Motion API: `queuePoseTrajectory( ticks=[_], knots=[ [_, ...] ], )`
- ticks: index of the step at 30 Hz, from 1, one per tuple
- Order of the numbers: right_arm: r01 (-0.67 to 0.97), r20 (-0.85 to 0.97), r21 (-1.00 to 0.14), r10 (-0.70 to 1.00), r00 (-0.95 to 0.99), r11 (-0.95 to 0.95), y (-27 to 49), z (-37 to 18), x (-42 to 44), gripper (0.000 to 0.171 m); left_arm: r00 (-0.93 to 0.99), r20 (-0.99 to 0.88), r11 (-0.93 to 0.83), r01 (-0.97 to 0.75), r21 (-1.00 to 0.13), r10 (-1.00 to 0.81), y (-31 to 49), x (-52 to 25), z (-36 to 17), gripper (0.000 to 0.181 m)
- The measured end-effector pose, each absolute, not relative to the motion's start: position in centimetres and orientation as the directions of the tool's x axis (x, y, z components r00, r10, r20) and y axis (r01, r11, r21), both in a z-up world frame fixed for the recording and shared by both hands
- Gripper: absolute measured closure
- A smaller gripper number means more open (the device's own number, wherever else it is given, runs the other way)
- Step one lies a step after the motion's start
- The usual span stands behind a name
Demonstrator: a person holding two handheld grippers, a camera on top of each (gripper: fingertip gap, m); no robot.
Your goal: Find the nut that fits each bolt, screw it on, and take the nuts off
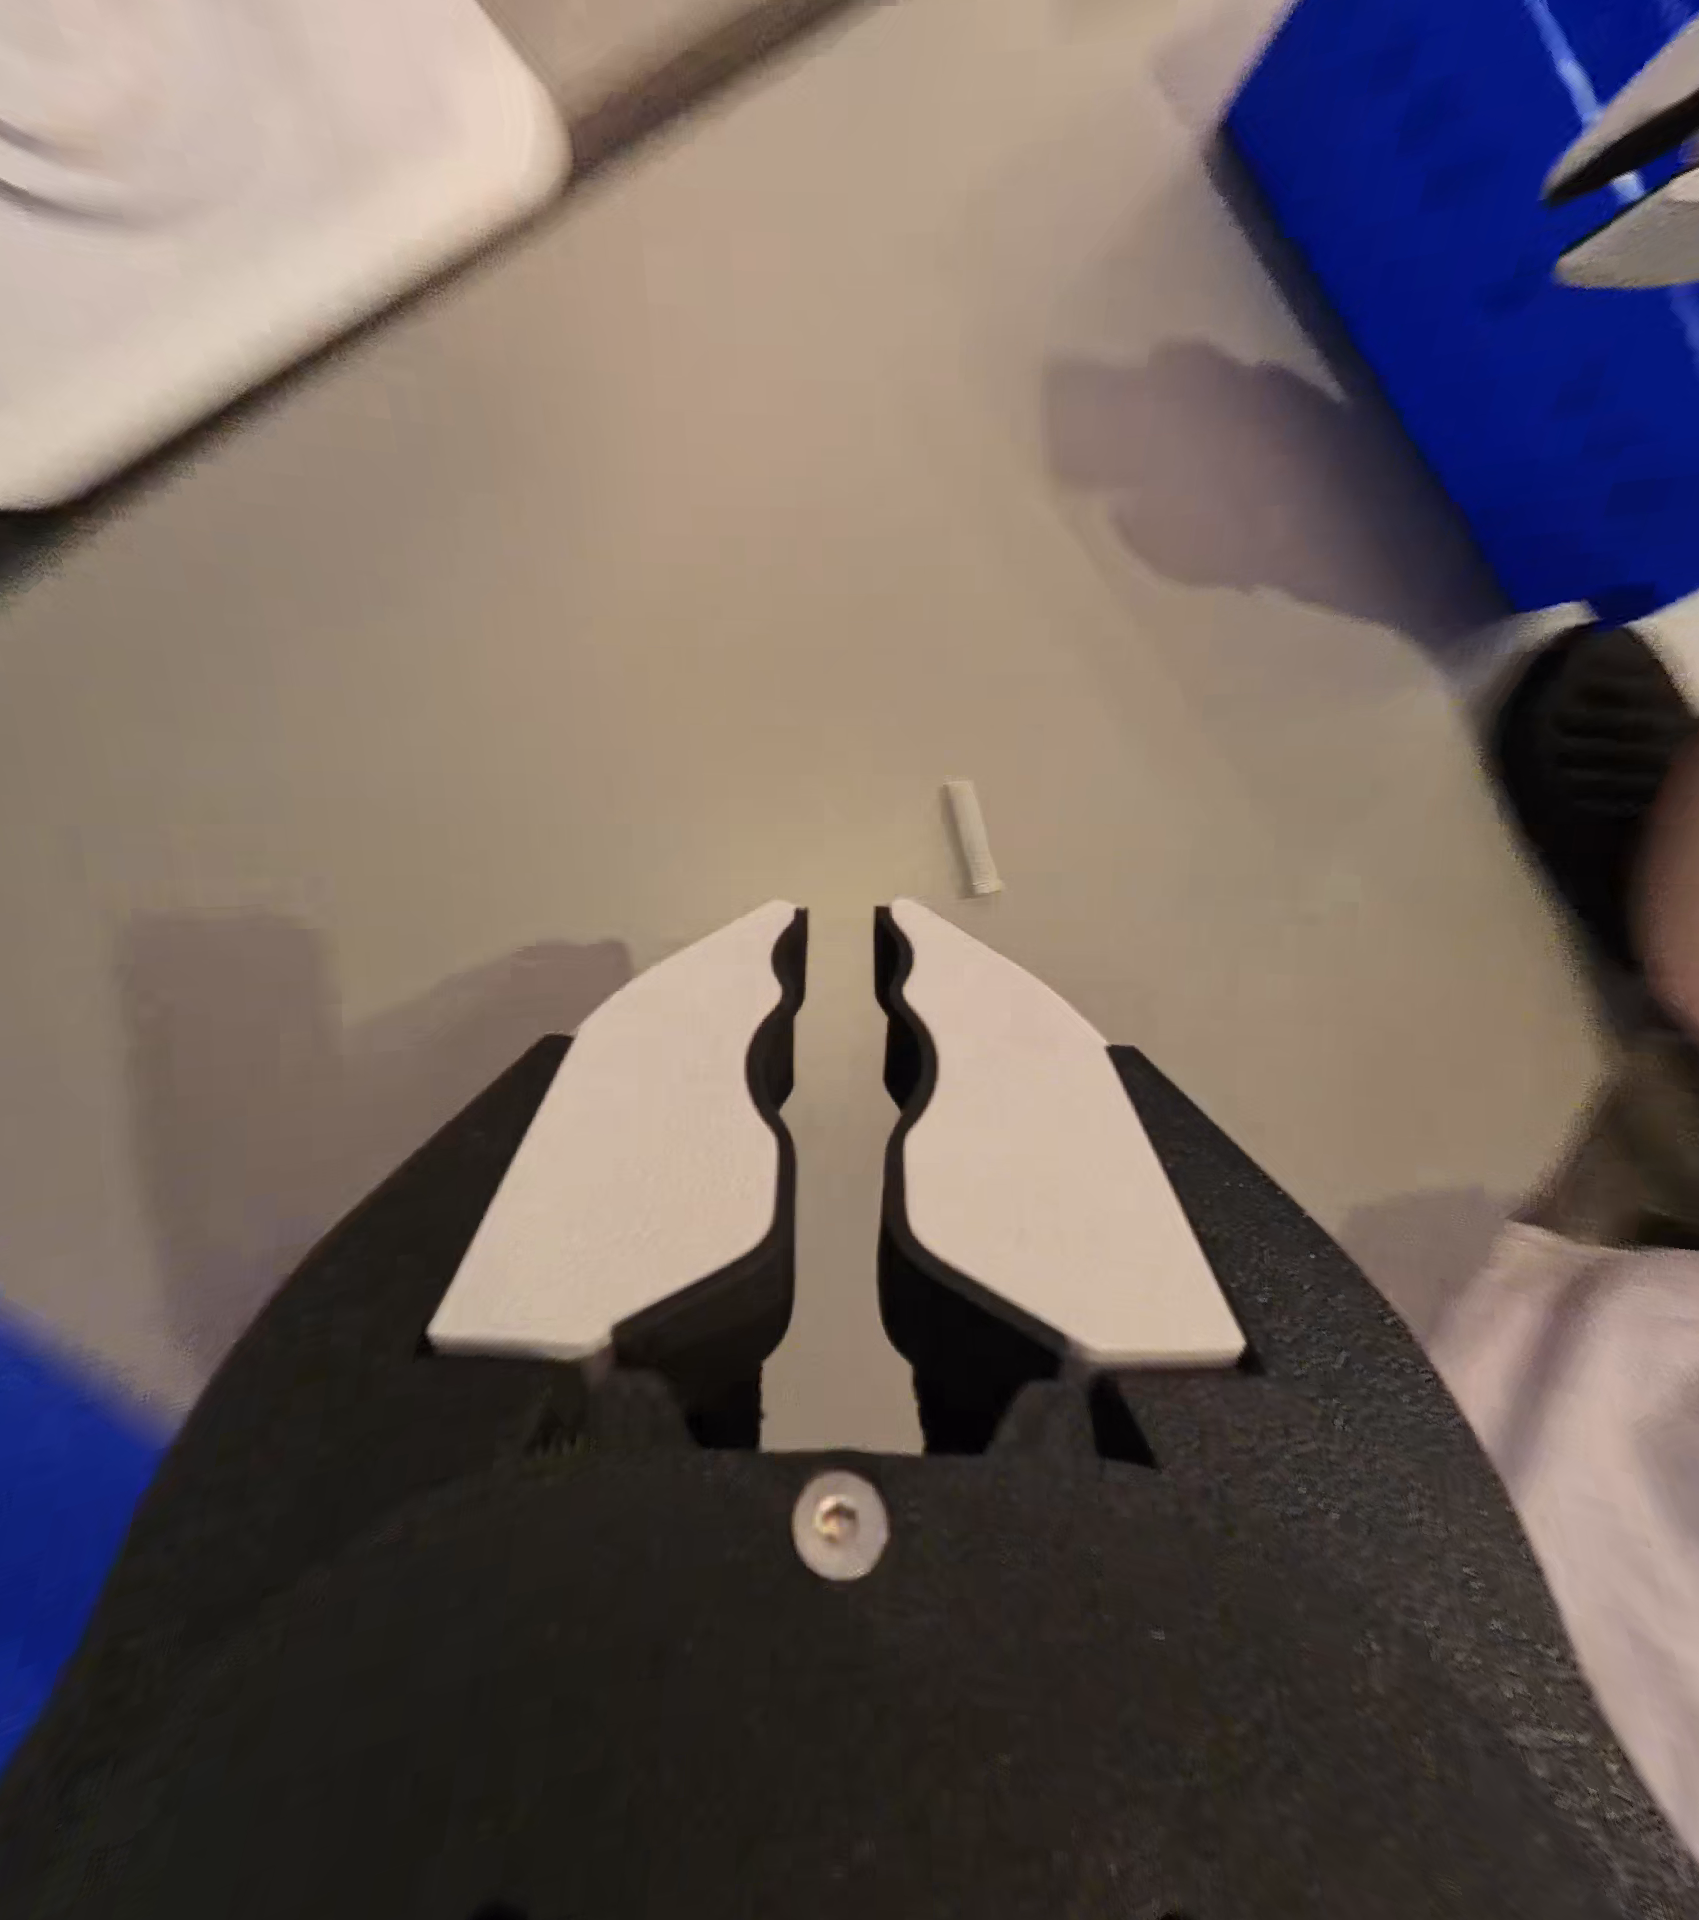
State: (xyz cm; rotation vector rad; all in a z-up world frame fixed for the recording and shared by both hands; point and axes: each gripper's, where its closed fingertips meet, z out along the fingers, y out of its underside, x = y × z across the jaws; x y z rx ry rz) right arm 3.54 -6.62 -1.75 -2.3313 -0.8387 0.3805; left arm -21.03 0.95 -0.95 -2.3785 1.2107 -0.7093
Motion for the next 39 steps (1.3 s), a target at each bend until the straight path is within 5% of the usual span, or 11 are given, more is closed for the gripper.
queuePoseTrajectory(
  ticks=[3, 5, 12, 17, 27, 39],
  knots=[
    [0.466, -0.058, -0.656, 0.655, 0.753, -0.594, -6.4, -1.5, 3.3, 0.158, 0.538, -0.012, -0.428, -0.684, -0.591, -0.843, 3.6, -29.2, 2.6, 0.165],
    [0.471, -0.054, -0.650, 0.655, 0.754, -0.596, -6.3, -1.7, 3.4, 0.158, 0.504, -0.201, -0.342, -0.779, -0.526, -0.840, 4.7, -35.3, 3.1, 0.169],
    [0.470, -0.060, -0.627, 0.640, 0.766, -0.622, -6.1, -2.6, 3.6, 0.158, 0.279, -0.294, -0.301, -0.953, 0.030, -0.914, 3.3, -51.6, -4.9, 0.156],
    [0.475, -0.060, -0.598, 0.626, 0.777, -0.646, -6.0, -3.5, 3.9, 0.158, -0.026, -0.282, -0.088, -0.919, 0.383, -0.959, 3.1, -57.0, -9.2, 0.154],
    [0.479, -0.054, -0.583, 0.620, 0.783, -0.656, -5.7, -4.0, 4.2, 0.158, -0.196, -0.182, 0.068, -0.838, 0.542, -0.964, 4.5, -60.4, -13.1, 0.142],
    [0.459, -0.052, -0.595, 0.601, 0.797, -0.660, -5.7, -3.5, 5.1, 0.159, -0.231, -0.154, 0.112, -0.830, 0.546, -0.961, 5.4, -60.5, -13.9, 0.146]
  ],
)
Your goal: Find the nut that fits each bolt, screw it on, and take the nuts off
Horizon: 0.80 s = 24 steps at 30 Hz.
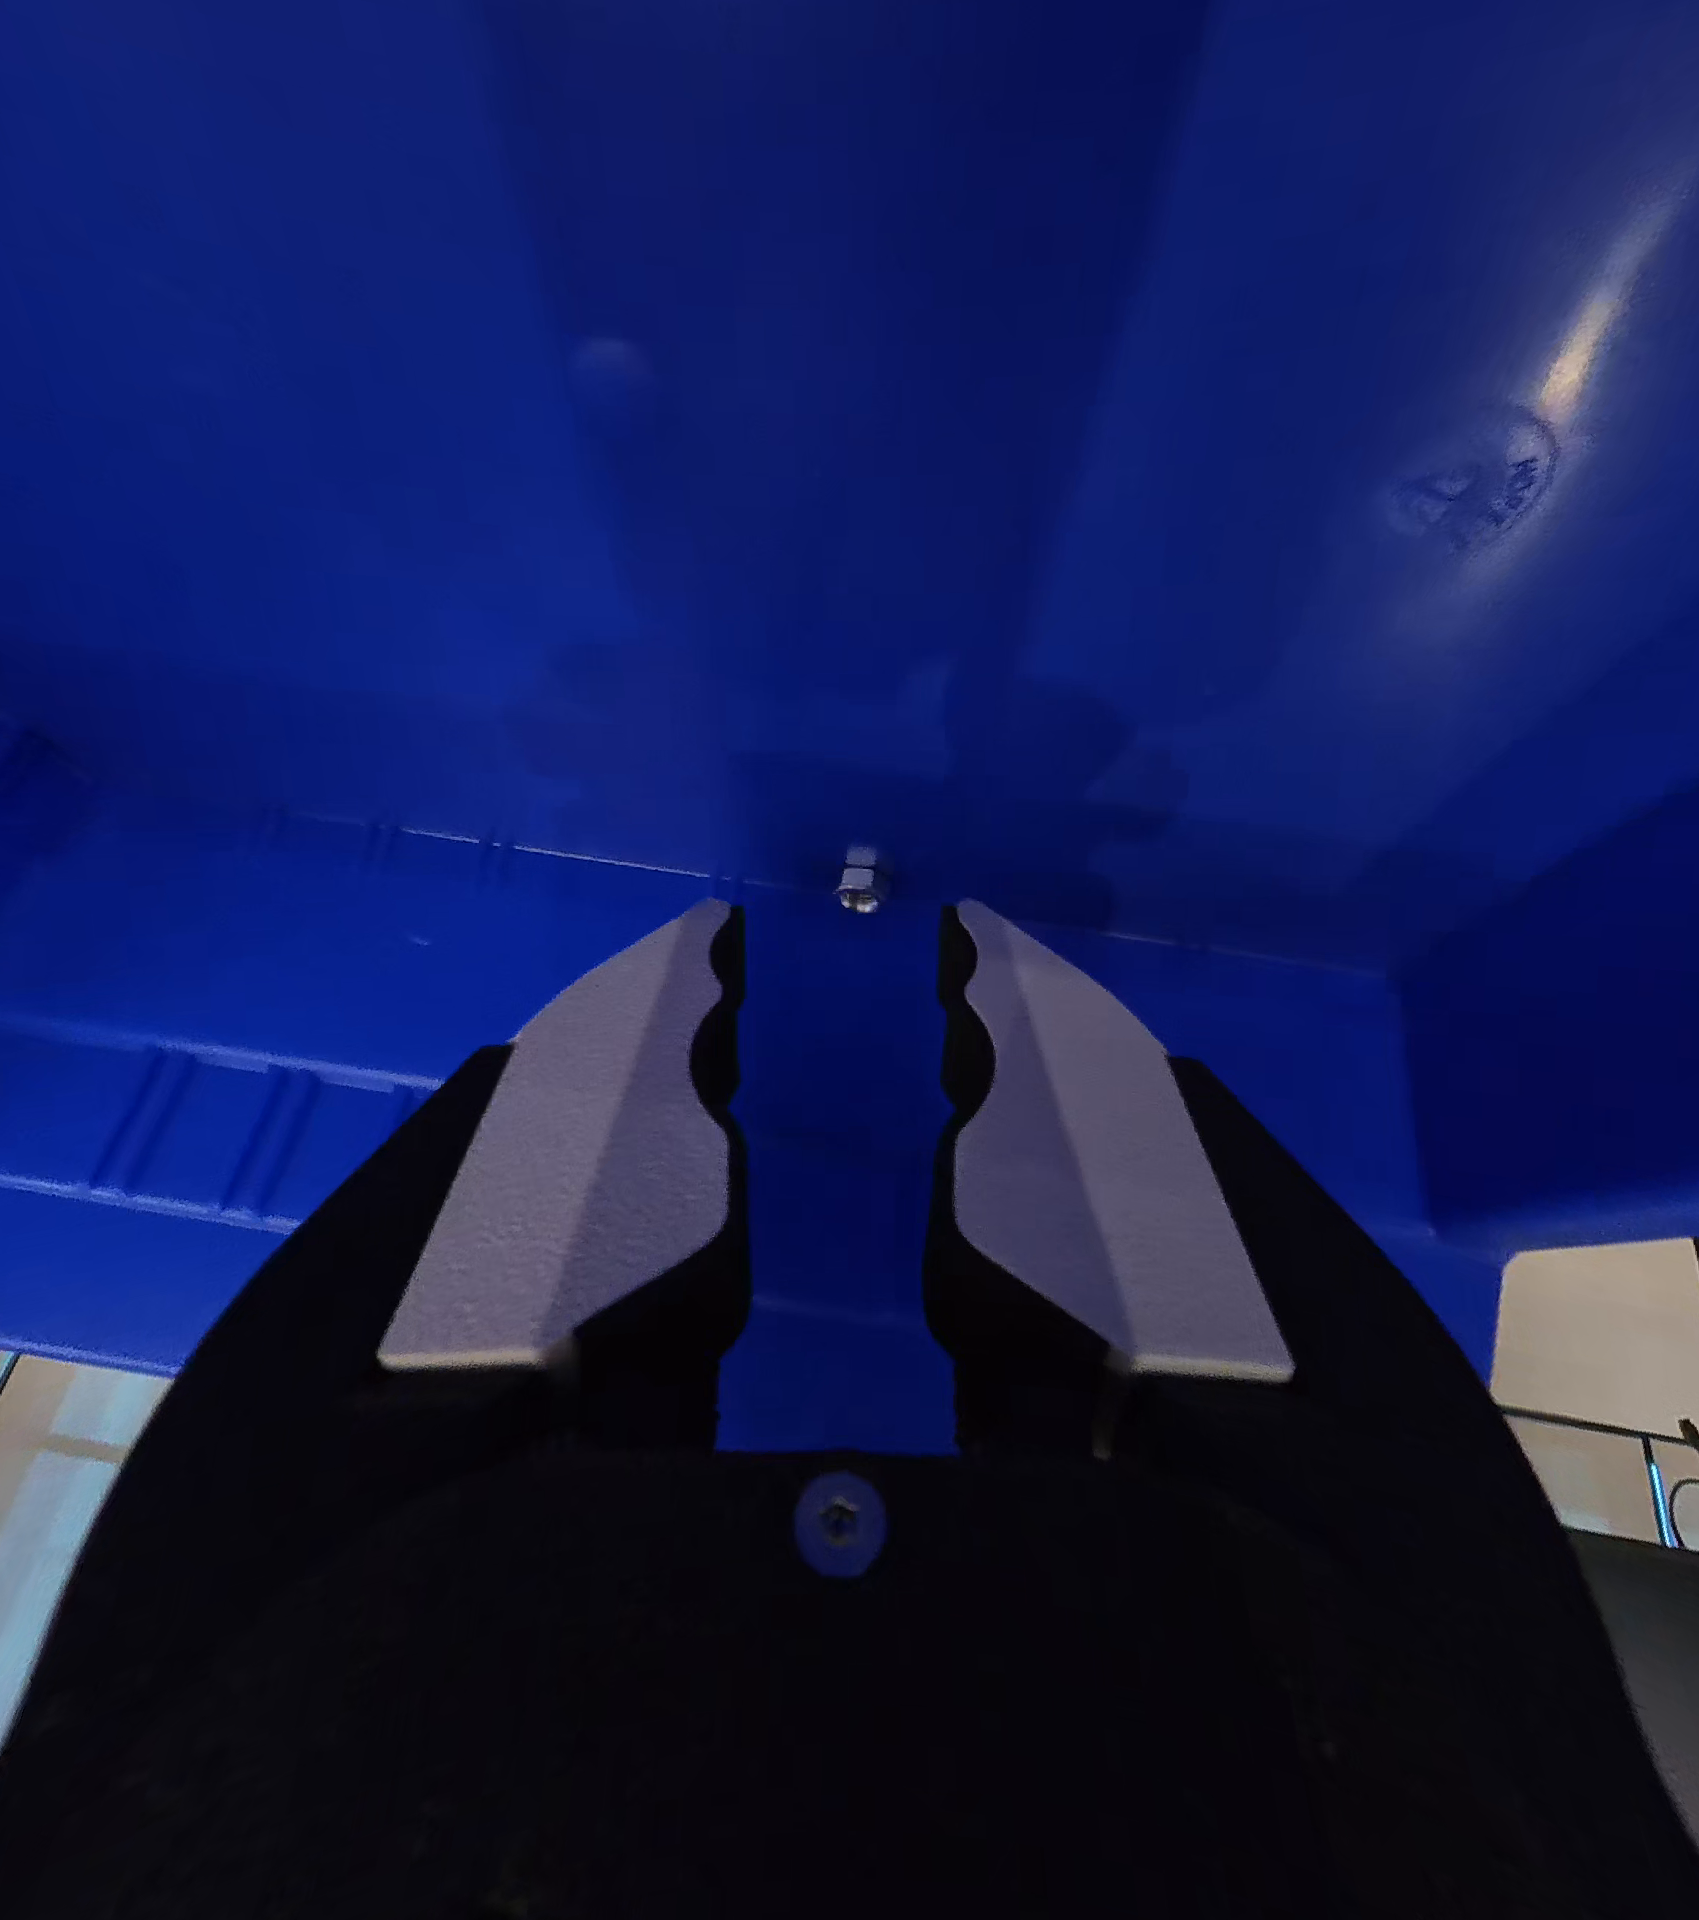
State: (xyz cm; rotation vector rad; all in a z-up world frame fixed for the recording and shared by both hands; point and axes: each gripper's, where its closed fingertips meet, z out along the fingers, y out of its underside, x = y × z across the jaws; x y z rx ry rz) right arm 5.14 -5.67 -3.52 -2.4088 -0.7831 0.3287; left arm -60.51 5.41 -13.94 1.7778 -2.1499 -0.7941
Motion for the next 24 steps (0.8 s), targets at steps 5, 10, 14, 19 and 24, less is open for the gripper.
queuePoseTrajectory(
  ticks=[5, 10, 14, 19, 24],
  knots=[
    [0.461, -0.054, -0.594, 0.604, 0.795, -0.659, -5.72, -3.55, 5.11, 0.159, -0.251, -0.132, 0.132, -0.807, 0.576, -0.959, 5.41, -60.61, -14.28, 0.146],
    [0.467, -0.051, -0.593, 0.610, 0.791, -0.656, -5.76, -3.53, 4.97, 0.159, -0.272, -0.107, 0.153, -0.777, 0.611, -0.956, 5.39, -60.92, -14.52, 0.146],
    [0.467, -0.053, -0.594, 0.611, 0.790, -0.655, -5.82, -3.50, 4.98, 0.159, -0.276, -0.087, 0.164, -0.764, 0.623, -0.957, 5.33, -60.96, -14.58, 0.146],
    [0.473, -0.050, -0.595, 0.617, 0.785, -0.650, -5.95, -3.38, 4.92, 0.159, -0.265, -0.050, 0.173, -0.751, 0.637, -0.963, 5.02, -61.13, -14.67, 0.152],
    [0.479, -0.048, -0.593, 0.622, 0.781, -0.647, -6.14, -3.29, 4.92, 0.159, -0.240, -0.012, 0.174, -0.736, 0.655, -0.971, 4.63, -61.35, -14.72, 0.160]
  ],
)
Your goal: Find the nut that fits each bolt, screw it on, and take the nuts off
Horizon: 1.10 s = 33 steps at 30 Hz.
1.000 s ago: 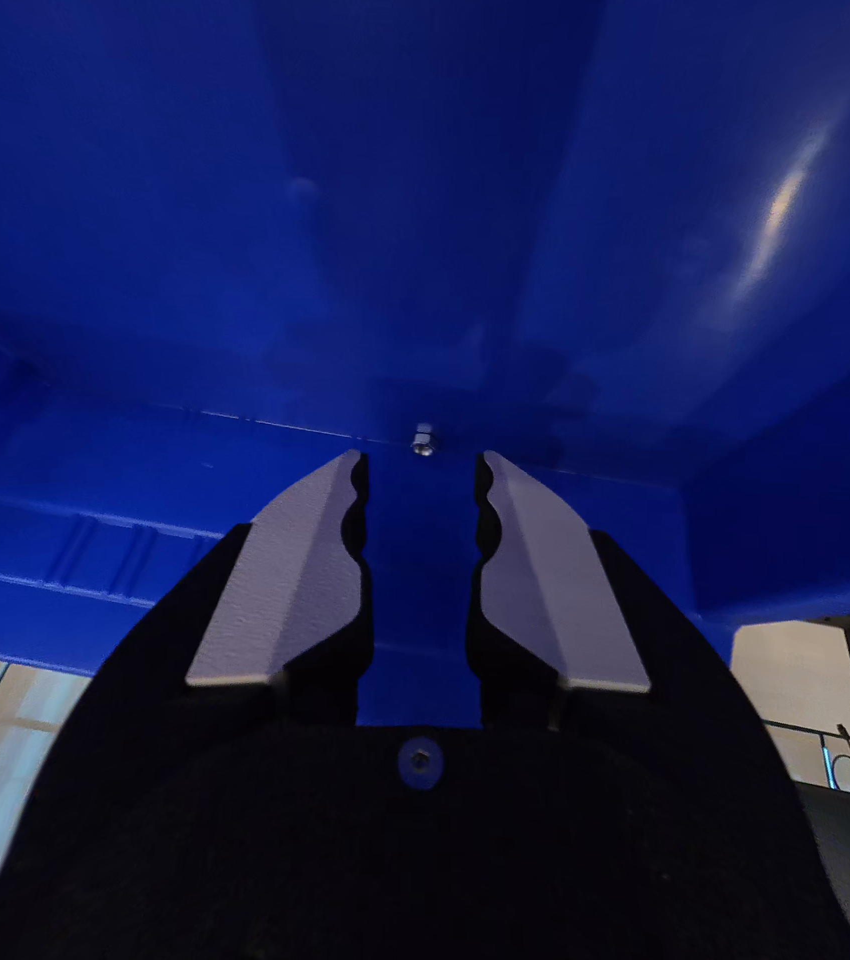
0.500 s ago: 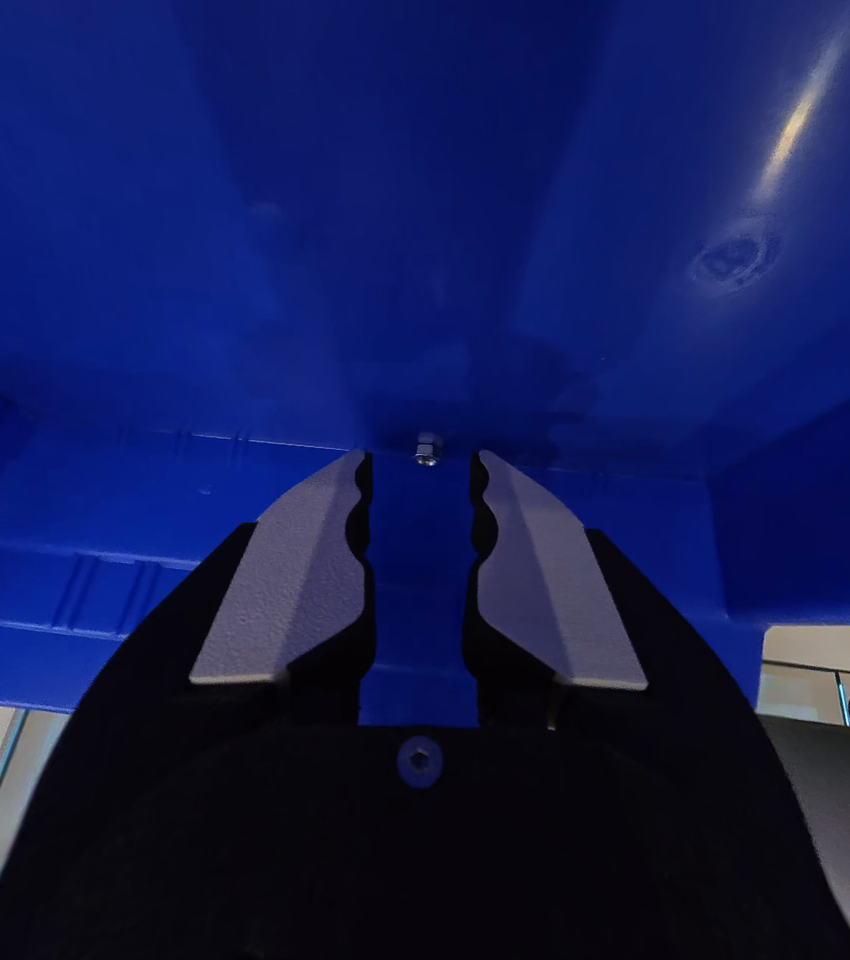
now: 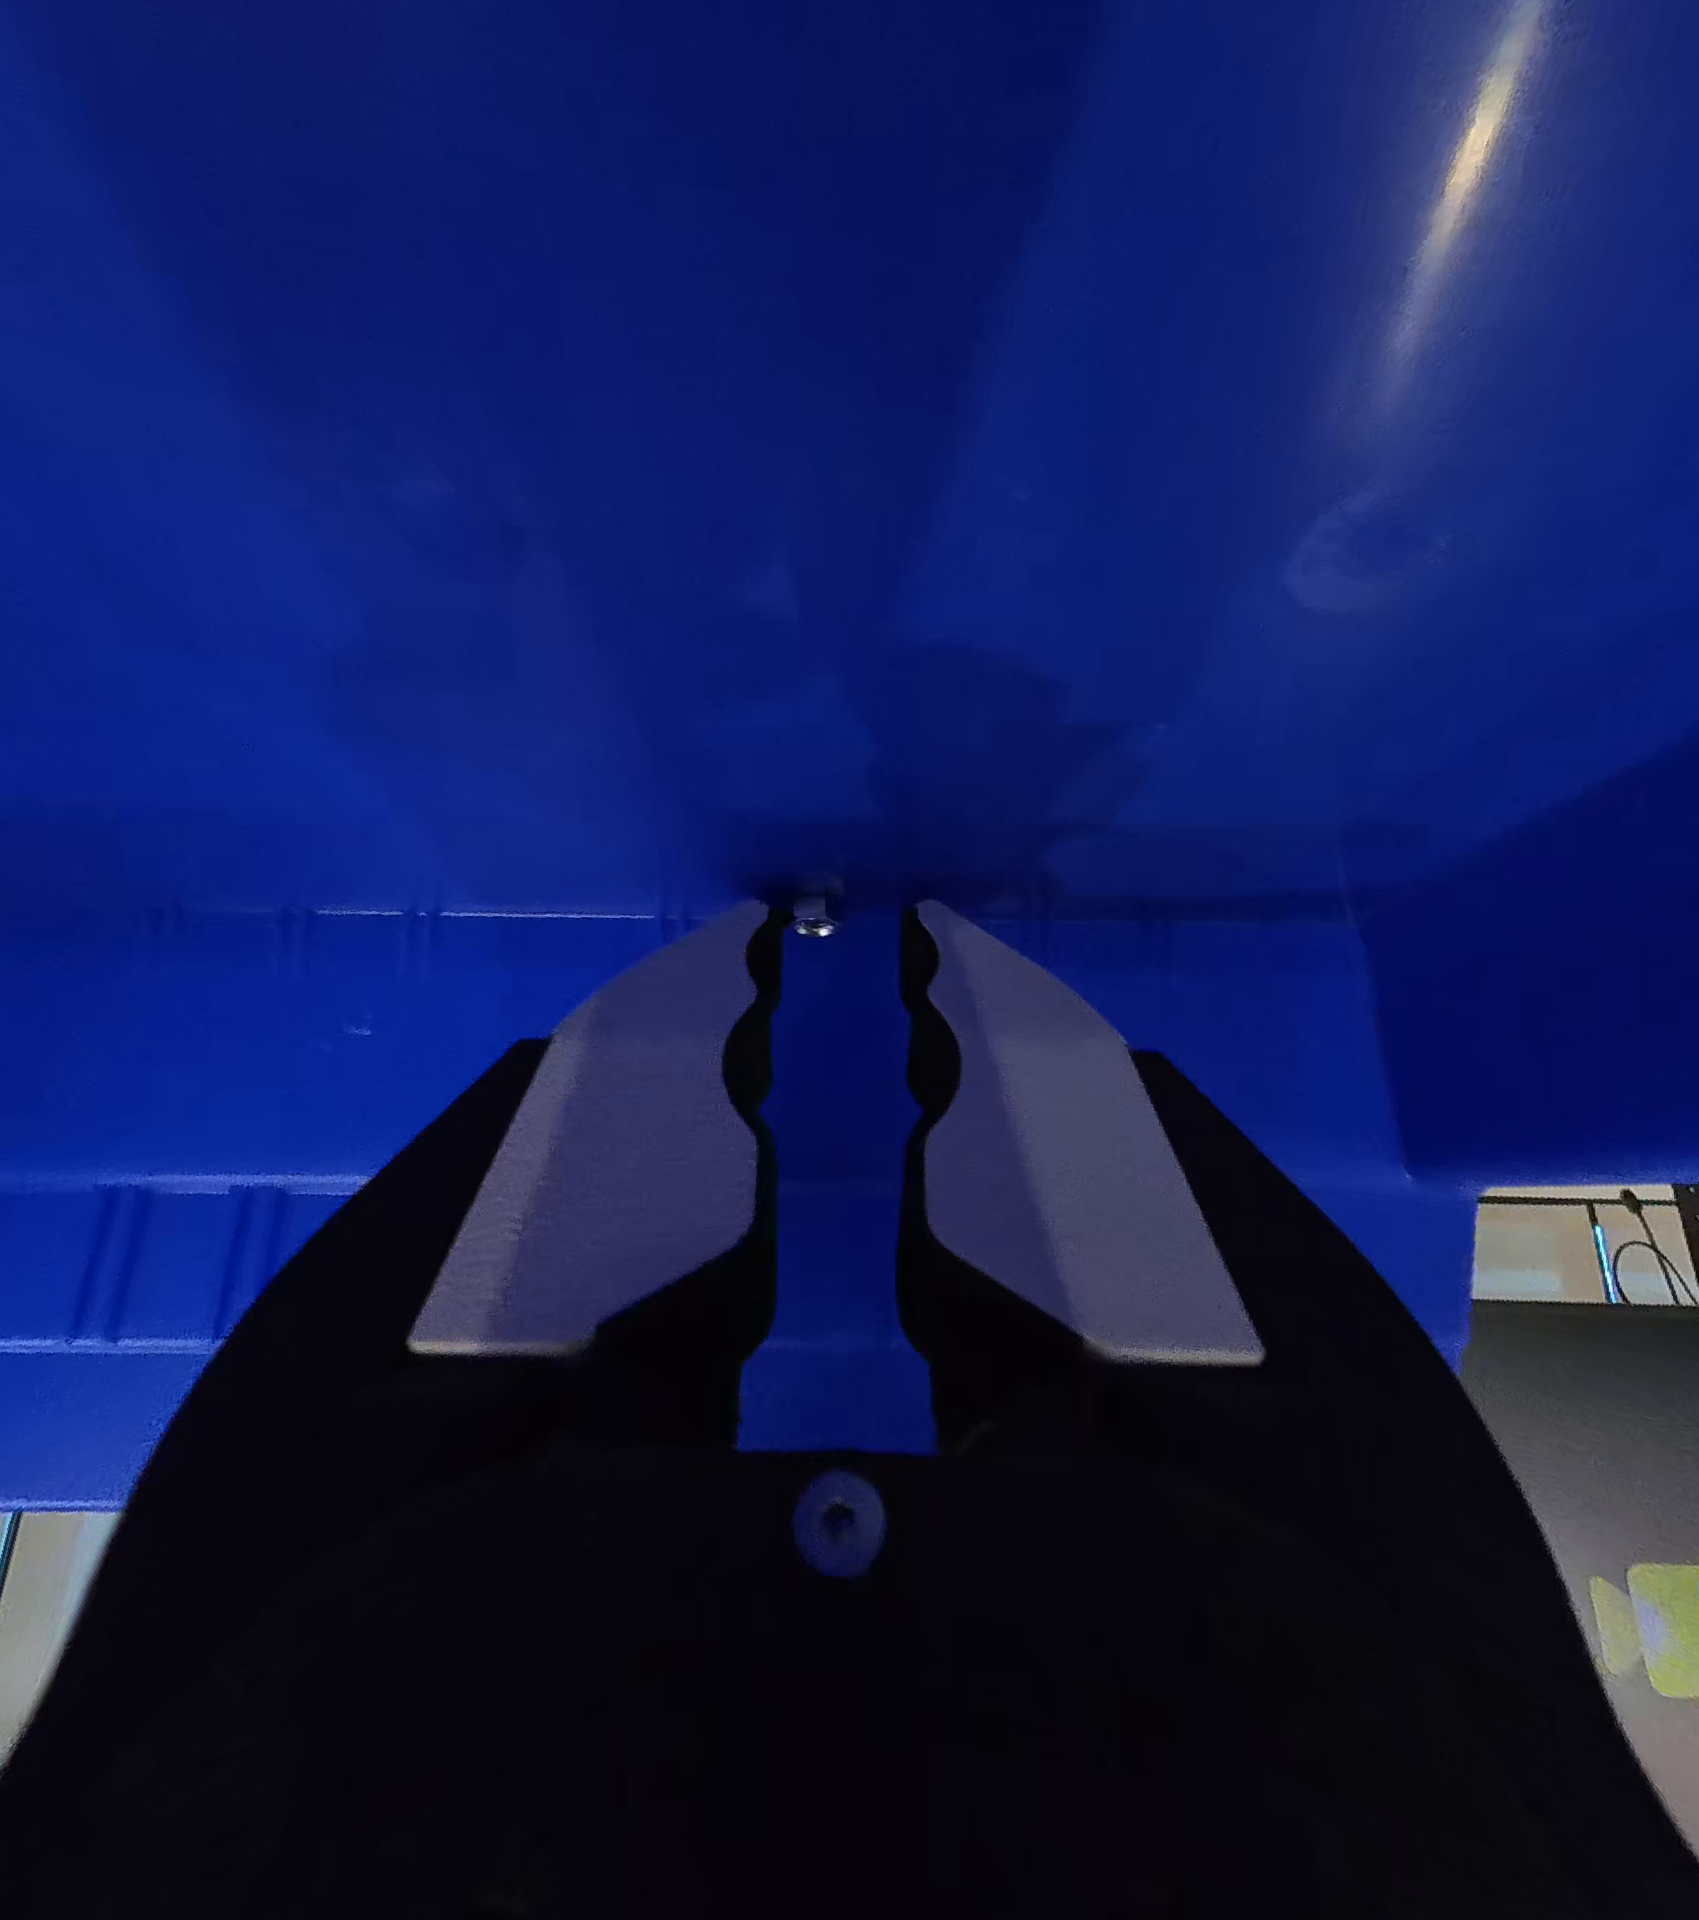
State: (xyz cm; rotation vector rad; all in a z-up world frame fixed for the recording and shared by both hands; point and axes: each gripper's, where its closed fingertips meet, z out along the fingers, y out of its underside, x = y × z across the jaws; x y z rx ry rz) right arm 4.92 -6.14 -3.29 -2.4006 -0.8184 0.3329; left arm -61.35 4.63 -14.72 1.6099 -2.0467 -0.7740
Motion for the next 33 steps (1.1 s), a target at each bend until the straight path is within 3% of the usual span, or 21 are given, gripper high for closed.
queuePoseTrajectory(
  ticks=[6, 16, 23, 29, 33],
  knots=[
    [0.479, -0.047, -0.601, 0.627, 0.778, -0.640, -6.3, -3.0, 4.9, 0.159, -0.229, 0.006, 0.172, -0.716, 0.676, -0.973, 4.4, -61.8, -14.7, 0.171],
    [0.479, -0.050, -0.605, 0.631, 0.774, -0.636, -6.4, -2.9, 4.9, 0.159, -0.222, -0.045, 0.141, -0.752, 0.644, -0.974, 4.5, -61.0, -14.4, 0.172],
    [0.471, -0.050, -0.618, 0.630, 0.775, -0.630, -6.4, -2.5, 5.0, 0.159, -0.212, -0.132, 0.089, -0.788, 0.610, -0.968, 5.2, -59.9, -10.9, 0.171],
    [0.466, -0.059, -0.618, 0.628, 0.776, -0.634, -6.4, -2.6, 5.2, 0.159, -0.182, -0.297, 0.040, -0.903, 0.427, -0.938, 6.1, -55.8, -6.5, 0.172],
    [0.470, -0.063, -0.617, 0.635, 0.770, -0.631, -6.5, -2.6, 4.9, 0.159, -0.112, -0.413, 0.033, -0.980, 0.194, -0.904, 6.3, -50.5, -2.3, 0.172]
  ],
)
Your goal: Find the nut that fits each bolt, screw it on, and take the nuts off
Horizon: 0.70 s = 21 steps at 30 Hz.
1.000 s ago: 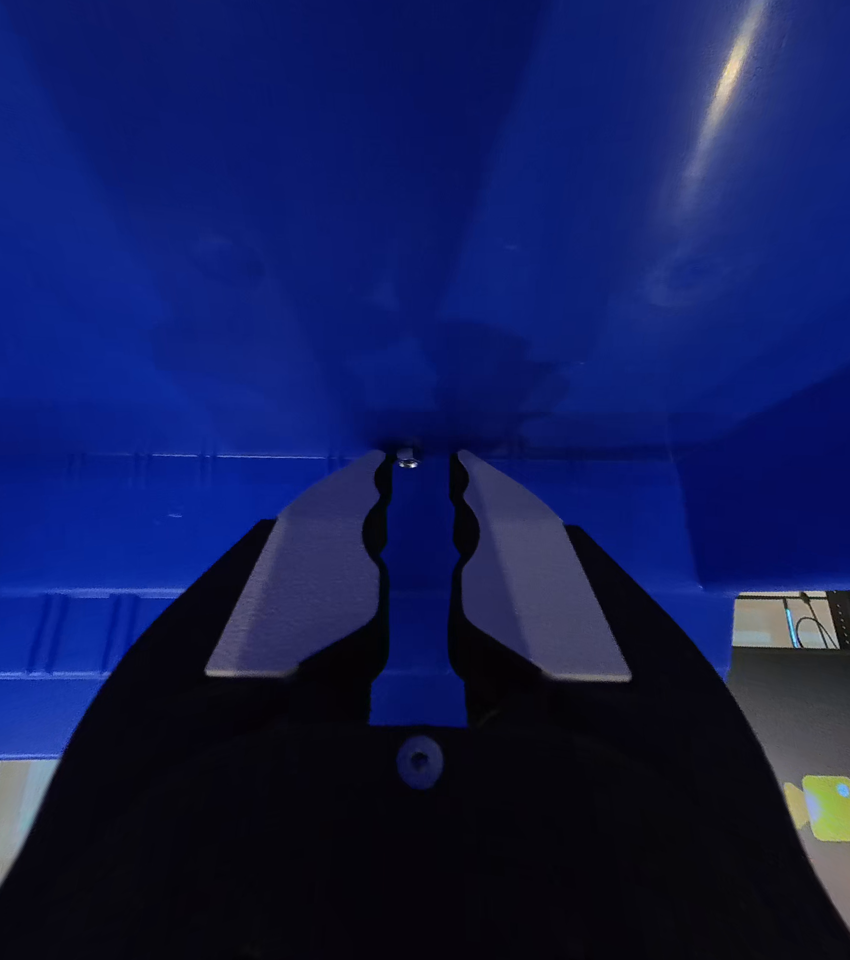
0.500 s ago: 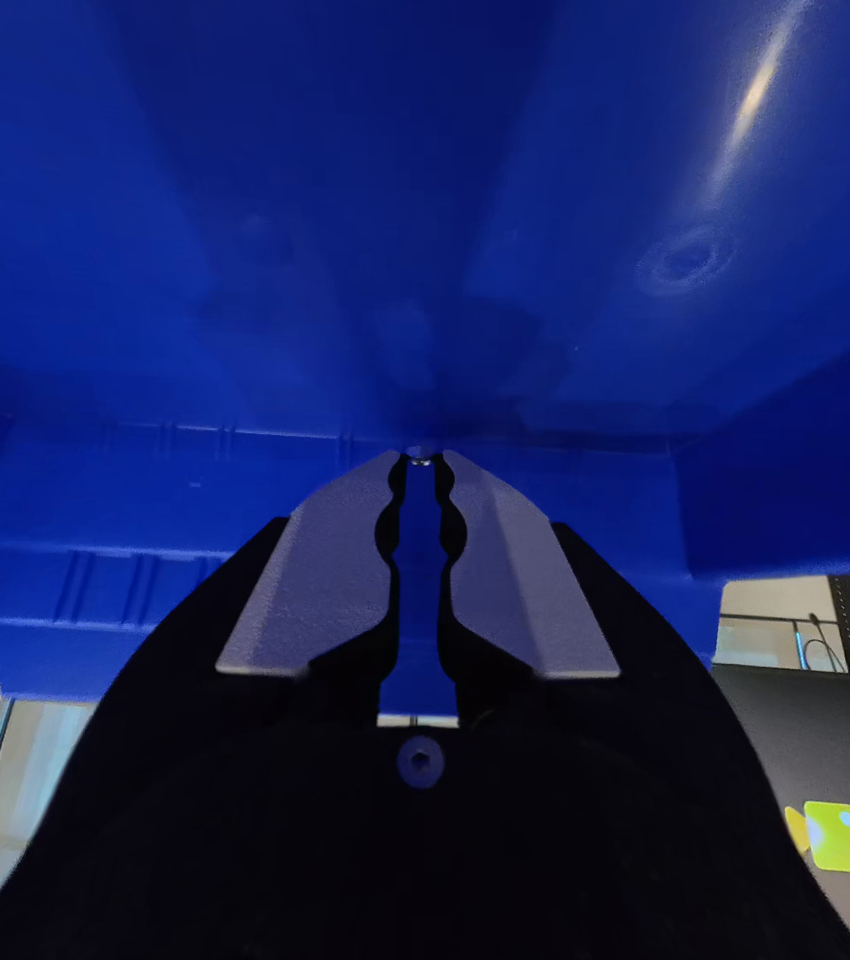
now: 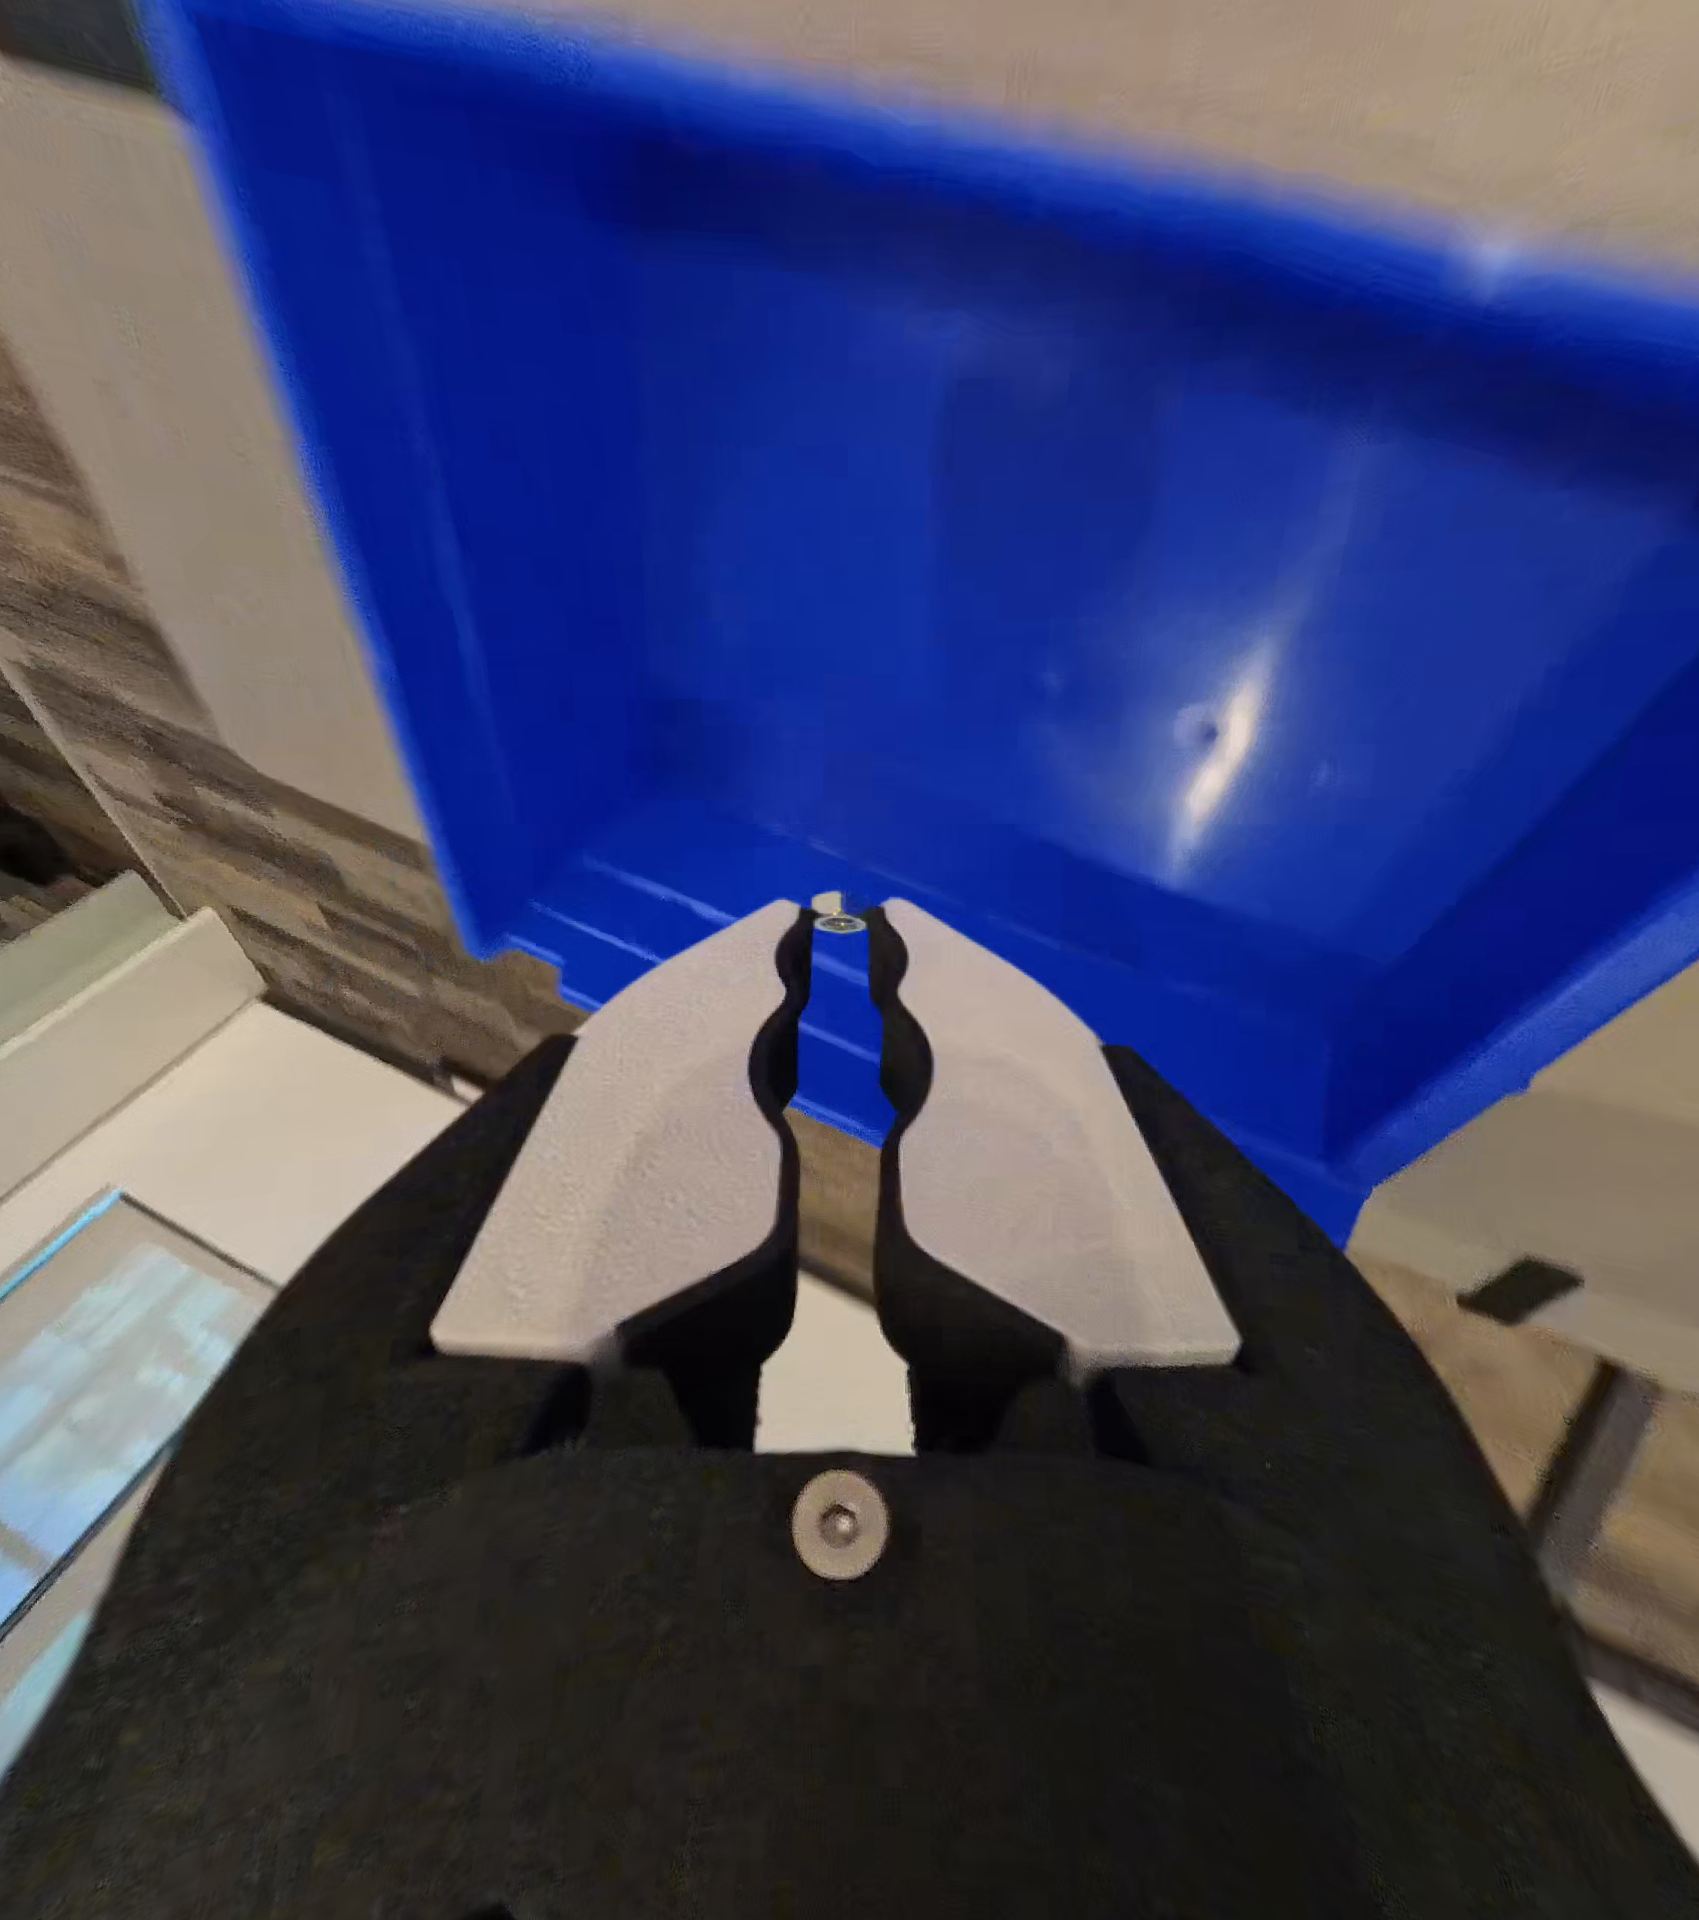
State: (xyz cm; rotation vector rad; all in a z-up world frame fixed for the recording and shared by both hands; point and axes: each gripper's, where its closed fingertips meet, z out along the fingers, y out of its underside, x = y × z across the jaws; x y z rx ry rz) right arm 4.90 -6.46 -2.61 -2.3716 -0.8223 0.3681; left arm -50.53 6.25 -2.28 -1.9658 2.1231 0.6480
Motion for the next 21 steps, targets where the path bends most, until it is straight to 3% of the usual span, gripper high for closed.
queuePoseTrajectory(
  ticks=[7, 11, 16, 21],
  knots=[
    [0.502, -0.074, -0.618, 0.681, 0.729, -0.605, -6.6, -2.7, 3.0, 0.159, -0.128, -0.449, 0.239, -0.950, -0.201, -0.884, 1.6, -37.2, 2.1, 0.172],
    [0.525, -0.069, -0.604, 0.696, 0.715, -0.599, -6.9, -2.9, 2.5, 0.159, -0.200, -0.372, 0.326, -0.891, -0.317, -0.907, -2.4, -30.1, 0.0, 0.172],
    [0.531, -0.078, -0.598, 0.702, 0.708, -0.601, -7.1, -3.1, 2.3, 0.159, -0.311, -0.272, 0.393, -0.854, -0.340, -0.911, -5.7, -22.0, -4.6, 0.172],
    [0.543, -0.093, -0.563, 0.701, 0.707, -0.623, -8.4, -3.4, 3.6, 0.159, -0.390, -0.245, 0.445, -0.863, -0.238, -0.888, -6.7, -15.4, -8.7, 0.172]
  ],
)
